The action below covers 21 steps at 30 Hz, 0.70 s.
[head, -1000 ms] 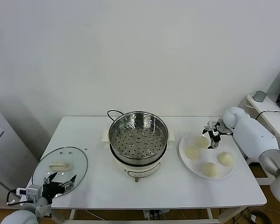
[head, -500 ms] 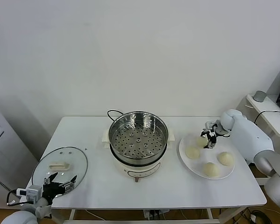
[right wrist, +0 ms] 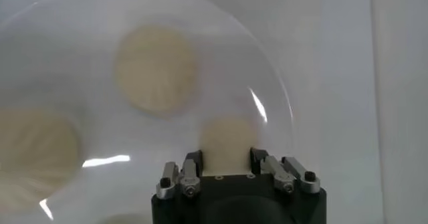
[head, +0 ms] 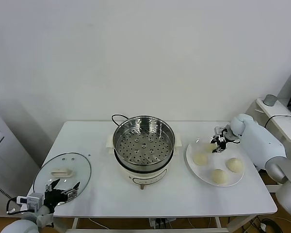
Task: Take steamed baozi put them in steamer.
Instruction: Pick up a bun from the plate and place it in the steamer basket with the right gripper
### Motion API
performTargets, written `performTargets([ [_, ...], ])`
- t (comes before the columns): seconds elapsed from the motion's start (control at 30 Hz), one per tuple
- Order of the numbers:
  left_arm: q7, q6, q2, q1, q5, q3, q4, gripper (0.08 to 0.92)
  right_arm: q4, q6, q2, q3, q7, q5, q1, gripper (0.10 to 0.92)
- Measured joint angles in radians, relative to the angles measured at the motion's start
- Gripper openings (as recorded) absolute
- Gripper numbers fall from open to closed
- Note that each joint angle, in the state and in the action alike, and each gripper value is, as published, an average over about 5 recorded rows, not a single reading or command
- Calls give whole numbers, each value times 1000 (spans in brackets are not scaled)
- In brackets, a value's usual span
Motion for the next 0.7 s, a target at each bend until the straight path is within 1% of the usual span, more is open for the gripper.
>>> performTargets([
  [0.2, -3, 1, -6, 10, 1, -7, -6, 823, 123, 9, -57, -119, -23, 113, 101, 450],
  [0.37, -3, 1, -6, 15, 2, -10, -10, 823, 226, 56, -77, -227, -47, 209, 224, 450],
  [0.53, -5, 1, -6, 18, 3, -8, -14, 823, 275, 146, -57, -301, -79, 272, 338, 451],
  [0.7, -7, 0, -7, 22, 3, -9, -20, 823, 302, 250, -1, -358, -94, 315, 423, 451],
])
